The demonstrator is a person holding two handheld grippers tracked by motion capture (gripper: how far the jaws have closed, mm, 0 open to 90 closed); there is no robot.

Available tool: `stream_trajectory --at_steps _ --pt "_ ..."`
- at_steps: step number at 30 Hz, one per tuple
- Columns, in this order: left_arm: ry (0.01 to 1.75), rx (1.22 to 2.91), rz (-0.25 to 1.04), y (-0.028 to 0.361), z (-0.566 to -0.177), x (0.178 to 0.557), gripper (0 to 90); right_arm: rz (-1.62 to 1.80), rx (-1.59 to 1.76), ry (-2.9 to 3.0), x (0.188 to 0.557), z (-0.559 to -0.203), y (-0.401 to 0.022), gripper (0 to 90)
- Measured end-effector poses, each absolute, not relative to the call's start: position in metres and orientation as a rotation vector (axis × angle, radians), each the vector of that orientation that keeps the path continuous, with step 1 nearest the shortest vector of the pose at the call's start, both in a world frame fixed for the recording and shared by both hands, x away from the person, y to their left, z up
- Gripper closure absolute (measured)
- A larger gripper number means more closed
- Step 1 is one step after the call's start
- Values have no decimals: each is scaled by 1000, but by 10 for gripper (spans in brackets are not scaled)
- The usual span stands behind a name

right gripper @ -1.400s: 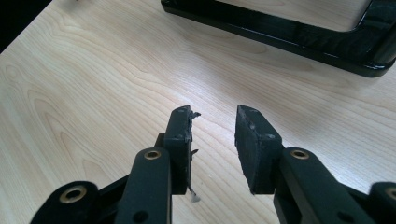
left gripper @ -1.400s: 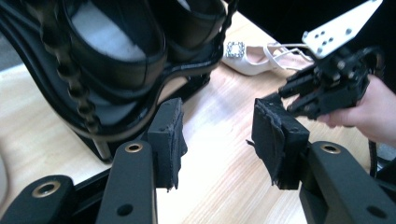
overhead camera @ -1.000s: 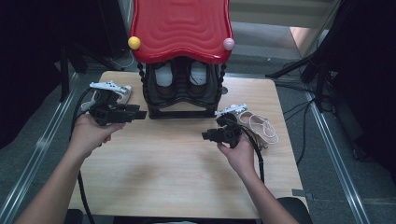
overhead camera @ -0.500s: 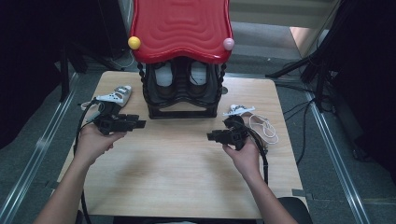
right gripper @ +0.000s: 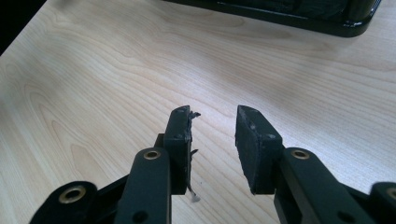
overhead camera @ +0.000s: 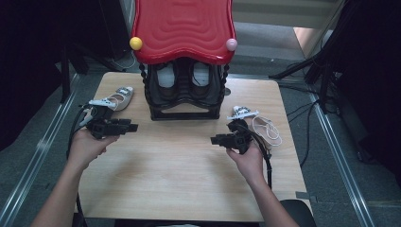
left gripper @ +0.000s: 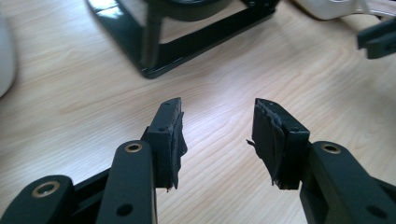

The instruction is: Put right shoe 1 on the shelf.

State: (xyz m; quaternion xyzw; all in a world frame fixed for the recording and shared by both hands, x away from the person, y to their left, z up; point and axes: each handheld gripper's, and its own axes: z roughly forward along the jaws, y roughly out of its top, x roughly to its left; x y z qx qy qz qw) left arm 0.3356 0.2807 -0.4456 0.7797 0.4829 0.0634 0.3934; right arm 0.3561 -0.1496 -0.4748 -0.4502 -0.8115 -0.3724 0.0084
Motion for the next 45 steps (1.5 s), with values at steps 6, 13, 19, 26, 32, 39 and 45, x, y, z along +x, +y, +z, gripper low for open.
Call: stream_trajectory --at_steps 6,13,19,26,32,39,45 --pt "1294 1964 187 302 -451 338 539 -1163 -1406 -2537 355 -476 -149 676" --pt "1343 1954 208 320 -456 339 541 -1149 -1390 -2547 355 -479 -146 677" --pt "1396 1931 230 350 -461 341 591 -1139 -1383 -2552 355 -481 -145 679" --pt "1431 1904 274 374 -460 342 816 -1127 -1386 -2557 354 -482 -144 679" --pt "1470 1870 297 393 -463 340 900 -1121 -1391 -2561 354 -482 -143 679" --pt "1541 1839 330 417 -465 348 900 -1116 -1392 -2566 354 -483 -143 679" --pt "1605 1810 400 430 -470 360 900 -1109 -1393 -2565 354 -484 -142 680"
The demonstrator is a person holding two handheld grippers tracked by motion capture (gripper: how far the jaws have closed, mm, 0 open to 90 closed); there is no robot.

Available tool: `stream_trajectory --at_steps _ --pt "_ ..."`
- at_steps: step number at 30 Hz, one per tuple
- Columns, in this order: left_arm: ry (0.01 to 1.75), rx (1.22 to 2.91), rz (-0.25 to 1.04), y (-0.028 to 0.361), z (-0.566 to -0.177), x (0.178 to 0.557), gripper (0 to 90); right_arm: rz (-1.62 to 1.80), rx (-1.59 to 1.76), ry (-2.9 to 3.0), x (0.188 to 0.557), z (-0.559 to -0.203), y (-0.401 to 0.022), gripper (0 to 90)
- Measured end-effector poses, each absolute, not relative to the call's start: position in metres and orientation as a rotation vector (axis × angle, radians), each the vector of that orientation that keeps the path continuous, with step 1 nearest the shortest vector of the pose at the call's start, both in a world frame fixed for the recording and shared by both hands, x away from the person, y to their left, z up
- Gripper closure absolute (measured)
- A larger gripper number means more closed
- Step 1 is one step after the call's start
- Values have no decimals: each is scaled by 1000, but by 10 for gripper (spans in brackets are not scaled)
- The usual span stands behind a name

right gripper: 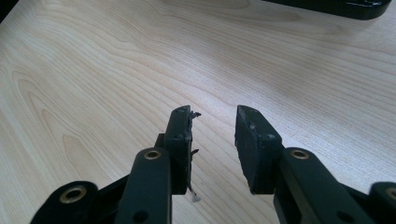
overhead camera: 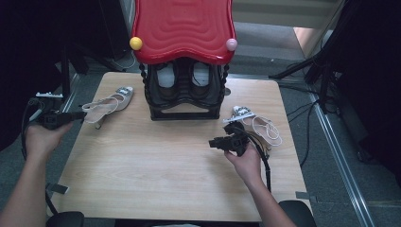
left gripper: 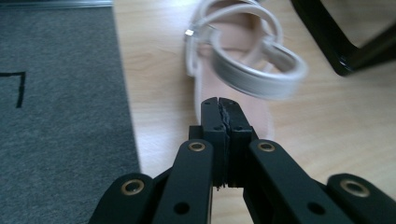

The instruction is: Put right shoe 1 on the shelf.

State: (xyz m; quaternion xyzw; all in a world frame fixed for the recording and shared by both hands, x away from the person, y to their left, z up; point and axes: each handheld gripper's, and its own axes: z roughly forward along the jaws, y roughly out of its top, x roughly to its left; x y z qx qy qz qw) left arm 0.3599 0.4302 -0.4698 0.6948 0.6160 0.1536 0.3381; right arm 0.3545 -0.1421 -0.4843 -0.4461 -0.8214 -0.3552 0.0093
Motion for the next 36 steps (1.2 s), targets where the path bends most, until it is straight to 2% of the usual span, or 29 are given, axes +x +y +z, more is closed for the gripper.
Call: stream_trajectory --at_steps 4,11,32,36 --pt "1643 1829 402 433 -477 366 900 -1102 -1392 -2571 354 -484 -142 679" --pt "1643 1828 327 428 -483 372 900 -1100 -1401 -2565 354 -484 -143 680" --pt "1613 1789 213 389 -490 375 900 -1101 -1394 -2567 352 -484 -141 681" --pt "1651 1783 201 392 -487 376 859 -1097 -1399 -2564 353 -484 -142 680"
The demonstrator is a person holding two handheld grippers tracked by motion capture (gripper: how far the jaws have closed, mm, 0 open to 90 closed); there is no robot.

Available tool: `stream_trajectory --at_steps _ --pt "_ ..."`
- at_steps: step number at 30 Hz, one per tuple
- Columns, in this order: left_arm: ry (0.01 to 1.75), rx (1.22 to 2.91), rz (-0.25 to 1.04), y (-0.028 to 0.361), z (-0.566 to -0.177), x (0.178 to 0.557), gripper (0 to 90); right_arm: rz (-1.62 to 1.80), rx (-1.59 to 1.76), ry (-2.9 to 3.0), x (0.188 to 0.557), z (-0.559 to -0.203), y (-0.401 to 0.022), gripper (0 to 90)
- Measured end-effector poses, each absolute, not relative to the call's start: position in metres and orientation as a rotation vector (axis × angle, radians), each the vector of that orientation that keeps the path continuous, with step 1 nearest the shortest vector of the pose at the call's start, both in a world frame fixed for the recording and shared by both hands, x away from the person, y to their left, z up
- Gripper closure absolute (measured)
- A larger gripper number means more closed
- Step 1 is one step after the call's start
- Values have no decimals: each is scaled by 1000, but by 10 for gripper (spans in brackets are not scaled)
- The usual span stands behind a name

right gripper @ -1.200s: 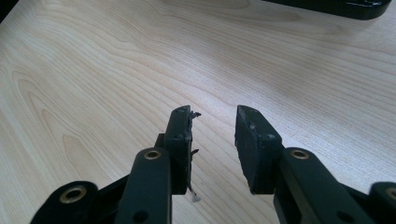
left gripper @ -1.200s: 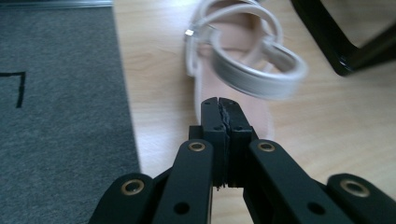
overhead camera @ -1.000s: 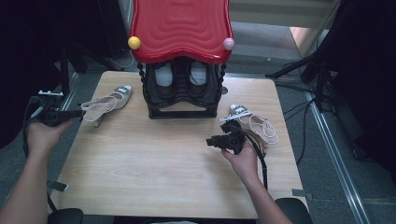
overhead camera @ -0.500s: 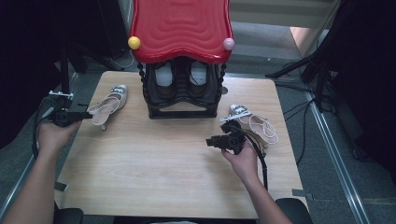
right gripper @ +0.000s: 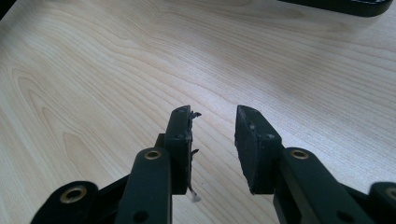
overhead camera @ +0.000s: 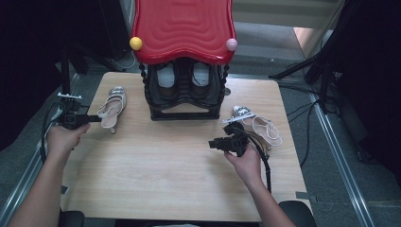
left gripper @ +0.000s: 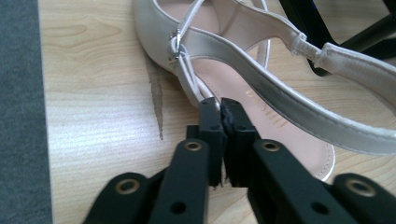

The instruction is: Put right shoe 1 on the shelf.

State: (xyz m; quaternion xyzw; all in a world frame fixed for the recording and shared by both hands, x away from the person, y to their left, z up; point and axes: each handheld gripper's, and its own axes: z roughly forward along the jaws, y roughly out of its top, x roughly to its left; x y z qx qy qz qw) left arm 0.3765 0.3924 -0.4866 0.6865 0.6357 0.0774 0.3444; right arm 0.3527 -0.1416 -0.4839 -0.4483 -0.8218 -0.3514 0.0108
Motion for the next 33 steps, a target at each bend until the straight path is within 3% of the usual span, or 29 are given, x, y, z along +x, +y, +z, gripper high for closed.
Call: stream_trajectory --at_steps 7,16,30,33 --pt "1660 1802 228 401 -457 381 775 -1097 -1396 -2569 353 -484 -141 681" --pt "1669 1821 253 395 -425 405 550 -1093 -1394 -2570 353 -484 -142 680" --pt "1632 1848 201 372 -426 441 288 -1097 -1382 -2575 352 -484 -141 680" --pt "1642 1863 239 369 -428 444 229 -1097 -1381 -2578 351 -483 -141 680"
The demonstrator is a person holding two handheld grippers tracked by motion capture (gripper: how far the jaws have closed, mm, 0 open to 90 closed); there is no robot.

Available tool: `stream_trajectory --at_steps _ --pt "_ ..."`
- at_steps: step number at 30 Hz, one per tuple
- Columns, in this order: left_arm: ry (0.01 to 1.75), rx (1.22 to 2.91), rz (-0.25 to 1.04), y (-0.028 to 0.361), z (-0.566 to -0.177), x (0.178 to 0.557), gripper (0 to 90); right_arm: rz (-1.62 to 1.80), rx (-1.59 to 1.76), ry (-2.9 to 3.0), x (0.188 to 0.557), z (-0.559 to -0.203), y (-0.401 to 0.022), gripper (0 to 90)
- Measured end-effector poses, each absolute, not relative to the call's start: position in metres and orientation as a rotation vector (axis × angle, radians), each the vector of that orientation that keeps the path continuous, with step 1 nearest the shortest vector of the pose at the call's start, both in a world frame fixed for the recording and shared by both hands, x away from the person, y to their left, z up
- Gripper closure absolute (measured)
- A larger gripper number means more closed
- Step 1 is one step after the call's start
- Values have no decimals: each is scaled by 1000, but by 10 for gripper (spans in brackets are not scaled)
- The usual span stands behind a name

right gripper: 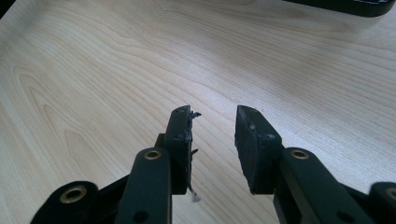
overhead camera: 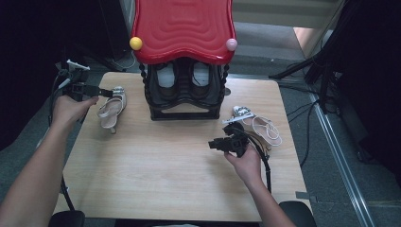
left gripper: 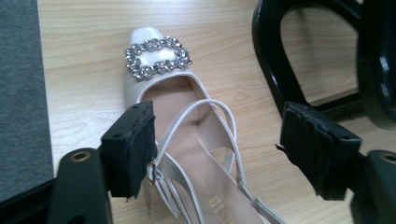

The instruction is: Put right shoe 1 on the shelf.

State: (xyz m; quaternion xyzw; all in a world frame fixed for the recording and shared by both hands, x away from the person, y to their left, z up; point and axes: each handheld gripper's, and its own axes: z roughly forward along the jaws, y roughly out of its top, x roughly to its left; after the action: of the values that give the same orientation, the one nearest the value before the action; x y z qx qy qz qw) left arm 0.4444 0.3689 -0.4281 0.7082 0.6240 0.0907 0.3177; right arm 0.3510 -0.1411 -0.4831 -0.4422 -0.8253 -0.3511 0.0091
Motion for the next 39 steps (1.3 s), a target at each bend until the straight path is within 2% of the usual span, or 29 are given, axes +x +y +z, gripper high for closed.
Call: stream_trajectory --at_steps 1,2,10,25,33,36,39 --pt "1646 1868 259 367 -429 445 173 -1097 -1380 -2579 351 -483 -141 680" --pt "1640 1878 266 366 -430 446 165 -1097 -1379 -2579 351 -483 -141 680" --pt "1681 1888 148 365 -441 454 144 -1103 -1385 -2575 350 -484 -143 680" --pt "1833 1873 110 356 -485 459 104 -1095 -1408 -2575 347 -484 -146 678" --pt "1850 1955 36 357 -498 463 87 -1088 -1401 -2582 347 -486 -145 677" --pt "1894 1907 18 356 -502 464 82 -1092 -1397 -2586 347 -485 -145 676" --pt "1917 1935 -45 356 -507 467 79 -1091 -1396 -2586 348 -485 -145 676"
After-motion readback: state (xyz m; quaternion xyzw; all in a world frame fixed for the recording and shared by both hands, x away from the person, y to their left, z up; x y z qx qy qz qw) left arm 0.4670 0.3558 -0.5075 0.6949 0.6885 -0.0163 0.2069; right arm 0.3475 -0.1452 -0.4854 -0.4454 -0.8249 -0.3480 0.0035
